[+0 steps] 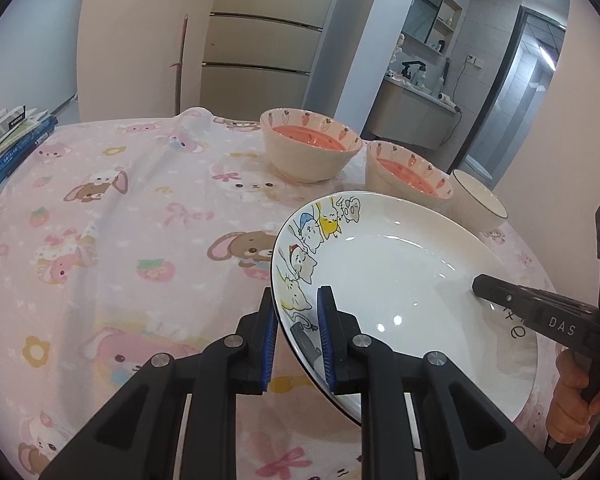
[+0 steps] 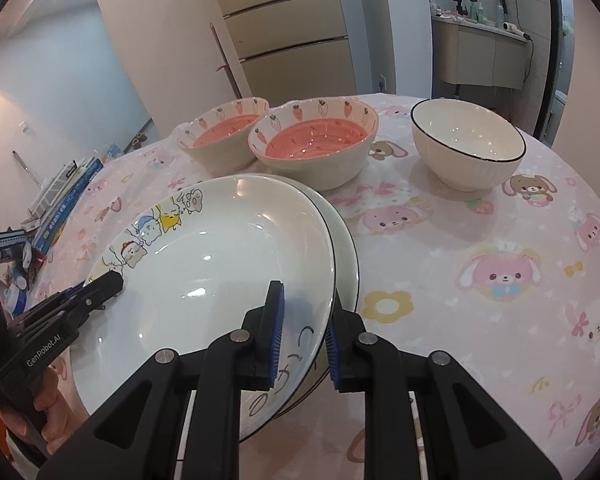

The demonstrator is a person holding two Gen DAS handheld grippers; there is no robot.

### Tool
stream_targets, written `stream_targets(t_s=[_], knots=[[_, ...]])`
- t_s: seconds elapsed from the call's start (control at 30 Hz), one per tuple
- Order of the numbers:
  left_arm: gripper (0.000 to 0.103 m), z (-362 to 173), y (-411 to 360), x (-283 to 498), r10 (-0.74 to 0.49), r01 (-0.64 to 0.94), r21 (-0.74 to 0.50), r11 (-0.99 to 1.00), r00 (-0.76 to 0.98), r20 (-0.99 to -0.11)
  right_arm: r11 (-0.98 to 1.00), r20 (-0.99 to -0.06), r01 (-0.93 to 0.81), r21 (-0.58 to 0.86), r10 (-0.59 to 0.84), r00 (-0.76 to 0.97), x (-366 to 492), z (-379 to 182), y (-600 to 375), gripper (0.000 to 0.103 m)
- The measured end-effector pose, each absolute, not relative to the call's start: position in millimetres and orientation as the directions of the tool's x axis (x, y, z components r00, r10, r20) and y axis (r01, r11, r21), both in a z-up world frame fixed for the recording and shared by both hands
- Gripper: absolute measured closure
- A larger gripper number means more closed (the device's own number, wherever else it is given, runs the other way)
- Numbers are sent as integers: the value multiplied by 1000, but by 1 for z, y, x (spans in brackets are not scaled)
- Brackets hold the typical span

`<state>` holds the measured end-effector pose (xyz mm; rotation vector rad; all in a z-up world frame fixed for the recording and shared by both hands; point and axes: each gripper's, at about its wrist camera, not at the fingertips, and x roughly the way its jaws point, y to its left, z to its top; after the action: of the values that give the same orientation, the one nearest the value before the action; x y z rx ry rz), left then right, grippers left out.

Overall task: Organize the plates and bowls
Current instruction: 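Carry the held plate with both grippers over the plate stack and lower it, then open both grippers to release the plate onto the stack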

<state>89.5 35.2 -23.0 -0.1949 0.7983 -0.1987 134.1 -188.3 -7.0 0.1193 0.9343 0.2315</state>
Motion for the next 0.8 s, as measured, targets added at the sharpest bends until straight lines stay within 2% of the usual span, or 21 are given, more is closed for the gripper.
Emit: stream_targets(t_s=[0.8], knots=[[83,-27,26,90,-201,98,-186,978,696,-689,976,-794,-193,104,198,575,130,-2,-181,81]])
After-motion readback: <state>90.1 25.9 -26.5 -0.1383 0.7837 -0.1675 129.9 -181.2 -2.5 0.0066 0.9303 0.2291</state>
